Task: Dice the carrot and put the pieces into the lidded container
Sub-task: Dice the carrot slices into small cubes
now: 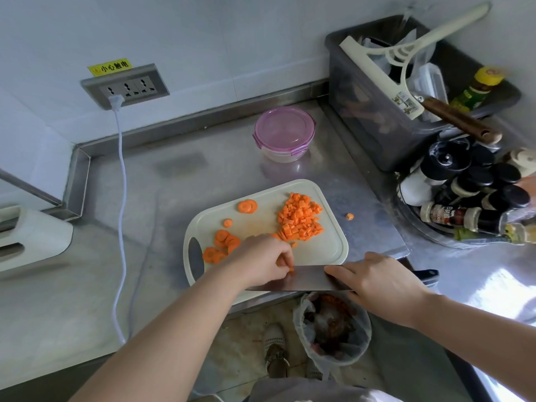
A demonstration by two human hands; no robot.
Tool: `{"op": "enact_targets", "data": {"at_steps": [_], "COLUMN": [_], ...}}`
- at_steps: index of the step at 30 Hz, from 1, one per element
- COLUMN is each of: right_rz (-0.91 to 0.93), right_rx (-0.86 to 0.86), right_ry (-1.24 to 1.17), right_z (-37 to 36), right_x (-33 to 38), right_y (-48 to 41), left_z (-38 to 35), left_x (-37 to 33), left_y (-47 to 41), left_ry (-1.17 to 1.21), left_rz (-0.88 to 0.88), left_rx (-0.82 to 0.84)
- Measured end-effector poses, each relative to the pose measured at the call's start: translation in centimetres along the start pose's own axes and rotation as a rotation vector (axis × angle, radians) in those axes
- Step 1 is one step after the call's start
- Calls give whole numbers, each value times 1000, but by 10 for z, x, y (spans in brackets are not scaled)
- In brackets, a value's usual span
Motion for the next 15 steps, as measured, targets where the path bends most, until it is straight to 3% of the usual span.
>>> {"op": "enact_targets", "data": {"at_steps": [4, 8, 11, 15], "right_rz": [-89, -477, -658, -739], "right_rx": [33, 51, -64, -126], "right_ry": [-31, -240, -417, -512], "right_z": [3, 2, 2, 3], "right_x": [-11, -48, -66, -75], "right_y": [2, 12, 16, 16], "left_z": [31, 56, 34, -5], "left_x": [37, 73, 56, 10], "left_y": [1, 12, 12, 11], "left_ry": [206, 289, 175, -141], "left_rz": [142, 262, 186, -92], "left_rx": [-186, -399, -273, -88]}}
Point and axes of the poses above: each hand's wrist, its own y-axis away from the middle knuckle, its own z-axis out of the back of the hand, x = y × z, the point moved 9 cm from there along -y, towards the middle knuckle, and after that the axes turned 12 degrees about -y, right-handed, at the moved point
